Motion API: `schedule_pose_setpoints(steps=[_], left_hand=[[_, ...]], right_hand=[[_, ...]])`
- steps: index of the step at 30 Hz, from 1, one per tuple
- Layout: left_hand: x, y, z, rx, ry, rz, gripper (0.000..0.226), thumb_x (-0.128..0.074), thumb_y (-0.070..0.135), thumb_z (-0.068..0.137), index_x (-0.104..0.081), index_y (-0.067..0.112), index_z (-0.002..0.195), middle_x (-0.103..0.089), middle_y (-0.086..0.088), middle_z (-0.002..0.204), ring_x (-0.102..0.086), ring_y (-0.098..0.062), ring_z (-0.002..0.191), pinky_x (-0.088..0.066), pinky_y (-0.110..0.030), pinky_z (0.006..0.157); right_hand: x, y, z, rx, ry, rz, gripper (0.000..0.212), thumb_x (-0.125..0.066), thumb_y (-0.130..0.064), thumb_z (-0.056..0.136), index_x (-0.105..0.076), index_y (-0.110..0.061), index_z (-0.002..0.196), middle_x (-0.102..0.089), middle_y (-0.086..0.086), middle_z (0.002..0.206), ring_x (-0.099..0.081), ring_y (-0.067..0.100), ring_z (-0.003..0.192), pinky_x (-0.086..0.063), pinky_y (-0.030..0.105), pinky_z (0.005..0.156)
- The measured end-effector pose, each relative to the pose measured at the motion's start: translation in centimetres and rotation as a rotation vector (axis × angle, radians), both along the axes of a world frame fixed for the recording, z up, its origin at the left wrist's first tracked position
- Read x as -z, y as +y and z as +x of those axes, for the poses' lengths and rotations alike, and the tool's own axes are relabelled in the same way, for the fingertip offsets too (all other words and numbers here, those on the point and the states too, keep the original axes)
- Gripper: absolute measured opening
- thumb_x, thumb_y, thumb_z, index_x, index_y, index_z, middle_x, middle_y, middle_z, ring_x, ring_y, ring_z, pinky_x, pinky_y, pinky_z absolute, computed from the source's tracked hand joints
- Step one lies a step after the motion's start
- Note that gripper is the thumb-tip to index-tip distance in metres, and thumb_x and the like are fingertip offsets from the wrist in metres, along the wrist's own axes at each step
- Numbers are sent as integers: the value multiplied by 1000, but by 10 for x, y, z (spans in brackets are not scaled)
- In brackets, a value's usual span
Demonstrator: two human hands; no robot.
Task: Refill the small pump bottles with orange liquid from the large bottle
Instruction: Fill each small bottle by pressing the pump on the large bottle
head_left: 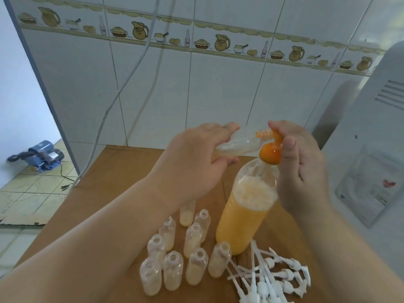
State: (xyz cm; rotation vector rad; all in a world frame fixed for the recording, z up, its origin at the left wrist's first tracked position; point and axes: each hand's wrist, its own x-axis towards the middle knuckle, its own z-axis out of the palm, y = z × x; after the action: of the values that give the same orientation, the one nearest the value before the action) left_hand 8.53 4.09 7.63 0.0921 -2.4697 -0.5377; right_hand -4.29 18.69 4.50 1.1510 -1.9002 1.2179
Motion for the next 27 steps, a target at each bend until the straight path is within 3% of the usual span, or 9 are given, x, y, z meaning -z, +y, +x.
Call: schedule_pose_setpoints(steps=[3, 7, 10, 13, 16, 19, 21, 24, 27], left_hand=[[-3, 2, 3, 8, 48, -17, 52, -62, 35, 87, -48, 26, 137, -61, 13, 115, -43, 10, 70, -32, -7, 73], [1, 3, -1, 2, 32, -22, 52, -62, 33, 87, -48, 24, 137, -61, 12, 120, -52, -2, 94, -38, -17, 88], [6, 1, -2, -7, -11, 11, 54, -63, 31, 88, -47, 24, 138, -60, 13, 122, -53, -4, 107, -39, -16, 93], [3, 1, 0, -7, -38, 13, 55, -63, 32, 87, -45, 26, 139, -58, 14, 125, -44, 9, 92, -34, -8, 86], [-4, -1, 3, 9, -9, 18, 55, -62, 34, 87, -44, 28, 139, -58, 14, 122, -43, 11, 73, -33, -11, 80], [-4, 1, 4, -1, 17, 17, 54, -61, 34, 88, -44, 28, 139, -58, 14, 121, -41, 3, 77, -33, -10, 80], [0, 3, 1, -3, 9, 32, 54, -62, 32, 88, -45, 27, 139, -59, 13, 119, -42, 4, 83, -34, -7, 79], [4, 1, -1, -23, -28, -8, 54, -63, 30, 88, -46, 25, 138, -58, 14, 125, -45, 11, 81, -29, 2, 76], [0, 0, 2, -33, -35, -17, 55, -62, 31, 88, -44, 27, 139, -54, 15, 132, -37, 7, 85, -27, 2, 81]], right_hand=[[-4, 3, 2, -6, 23, -46, 63, -16, -48, 99, -60, -8, 120, -57, -2, 117, -52, 18, 116, -42, 33, 98], [7, -8, 5, 21, 15, -172, 46, -24, -27, 99, -62, -4, 115, -57, -2, 112, -55, 20, 112, -44, 36, 96], [14, -14, 4, 21, 19, -141, 45, -25, -28, 101, -61, -6, 116, -55, -5, 112, -54, 18, 112, -44, 34, 95], [7, -12, 0, -5, 19, -81, 55, -18, -41, 101, -60, -9, 117, -54, -9, 112, -54, 16, 111, -45, 37, 94], [-7, -5, -4, -52, 21, -84, 57, -16, -46, 99, -62, -15, 112, -57, -7, 107, -55, 14, 107, -43, 26, 91], [-7, -8, -4, -58, 29, -151, 49, -22, -36, 101, -63, -11, 110, -59, -3, 106, -57, 17, 105, -45, 29, 90], [0, -15, -4, -31, 26, -197, 44, -25, -23, 100, -64, -6, 109, -58, -3, 105, -57, 17, 104, -47, 35, 90], [8, -20, 0, -10, -4, -201, 42, -26, -20, 98, -64, -4, 109, -57, -4, 105, -57, 18, 106, -46, 37, 92], [8, -16, 2, -9, -23, -106, 45, -25, -28, 98, -61, -7, 117, -53, -8, 112, -51, 11, 112, -40, 24, 97]])
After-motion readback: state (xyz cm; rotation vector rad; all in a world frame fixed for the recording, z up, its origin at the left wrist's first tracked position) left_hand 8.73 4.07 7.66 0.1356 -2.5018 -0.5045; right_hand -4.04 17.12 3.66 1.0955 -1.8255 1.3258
